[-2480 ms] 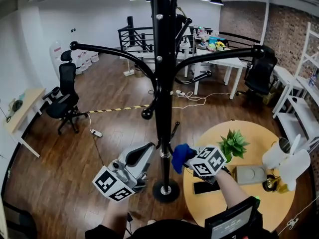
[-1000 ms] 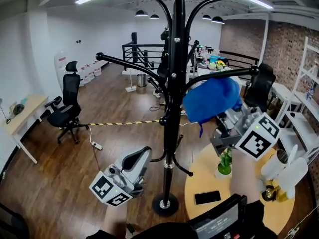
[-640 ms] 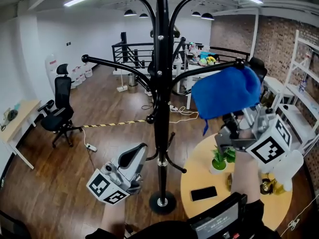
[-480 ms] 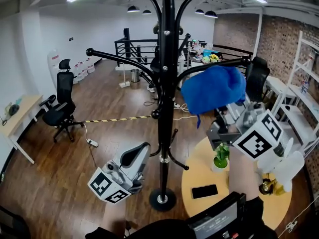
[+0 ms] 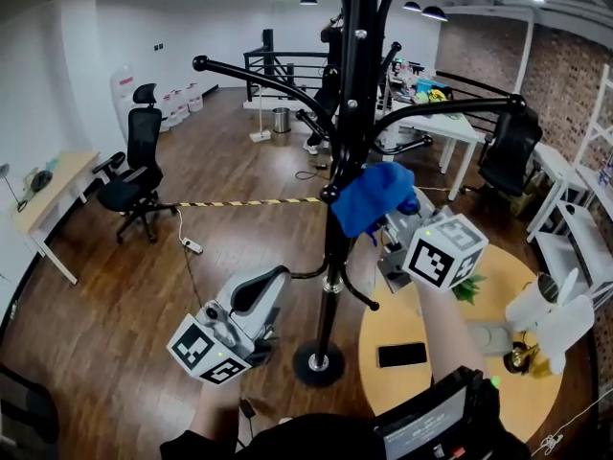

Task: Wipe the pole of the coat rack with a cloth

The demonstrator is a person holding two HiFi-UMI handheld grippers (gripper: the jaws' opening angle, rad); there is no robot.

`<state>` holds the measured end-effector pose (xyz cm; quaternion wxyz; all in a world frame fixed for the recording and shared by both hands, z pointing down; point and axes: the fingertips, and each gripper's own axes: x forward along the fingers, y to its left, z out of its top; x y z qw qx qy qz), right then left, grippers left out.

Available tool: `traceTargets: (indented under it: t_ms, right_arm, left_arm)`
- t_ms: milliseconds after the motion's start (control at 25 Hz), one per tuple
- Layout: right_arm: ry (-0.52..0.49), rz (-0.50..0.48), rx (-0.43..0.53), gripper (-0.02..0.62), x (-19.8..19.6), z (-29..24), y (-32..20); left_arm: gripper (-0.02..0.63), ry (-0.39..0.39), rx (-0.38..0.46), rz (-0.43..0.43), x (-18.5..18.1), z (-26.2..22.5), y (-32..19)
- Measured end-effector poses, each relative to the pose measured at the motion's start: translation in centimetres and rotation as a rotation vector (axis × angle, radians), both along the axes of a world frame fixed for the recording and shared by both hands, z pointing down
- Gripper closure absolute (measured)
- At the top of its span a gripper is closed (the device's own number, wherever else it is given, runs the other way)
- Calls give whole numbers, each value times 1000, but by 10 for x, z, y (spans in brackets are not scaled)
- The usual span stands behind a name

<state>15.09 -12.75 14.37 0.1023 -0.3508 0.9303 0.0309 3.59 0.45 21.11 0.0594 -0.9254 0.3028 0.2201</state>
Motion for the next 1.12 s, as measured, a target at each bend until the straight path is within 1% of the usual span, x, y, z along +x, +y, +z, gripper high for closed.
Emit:
traceTargets:
  t_ms: [80,160,320,440,480,520,640,680,800,920,1040,1120]
  right_arm:
    - [72,-17,-46,572,-5,38,2]
    - [176,-28,-124,572,-9,88,3]
    - [415,-110,-353,572,-17,199,8]
    - [622,-107,-494,572,-12,266,15]
    - [657,-103,-532,572,-7,280,19]
    - [654,-105,-564,572,-2,288,24]
    - [543,-123,-624,572,16,282,36]
    - [529,-125,-625,572,22,276,39]
    - [531,-122,-605,572,31,266,49]
    - [517,-114,-611,572,31,270,42]
    - [489,-106,-622,572,21,282,27]
    - [461,-91,-591,572,7,288,12]
  left_arm:
    - [614,-11,-17,2,2,5,-1]
    - [614,-18,-35,5,5,11,-3]
    - [614,-26,-60,30,17,19,-7]
    - [614,-34,-67,59,30,21,-7]
    - [614,-37,-69,68,34,22,-6]
    - [614,-40,-70,77,38,22,-6]
    - [614,-40,-75,92,45,24,-9]
    - [614,-39,-76,95,47,25,-9]
    - [614,-30,-82,98,50,27,-12]
    - [614,-26,-84,96,51,28,-16]
    - [614,-33,-84,92,49,31,-14]
    - [614,-35,-85,77,43,32,-14]
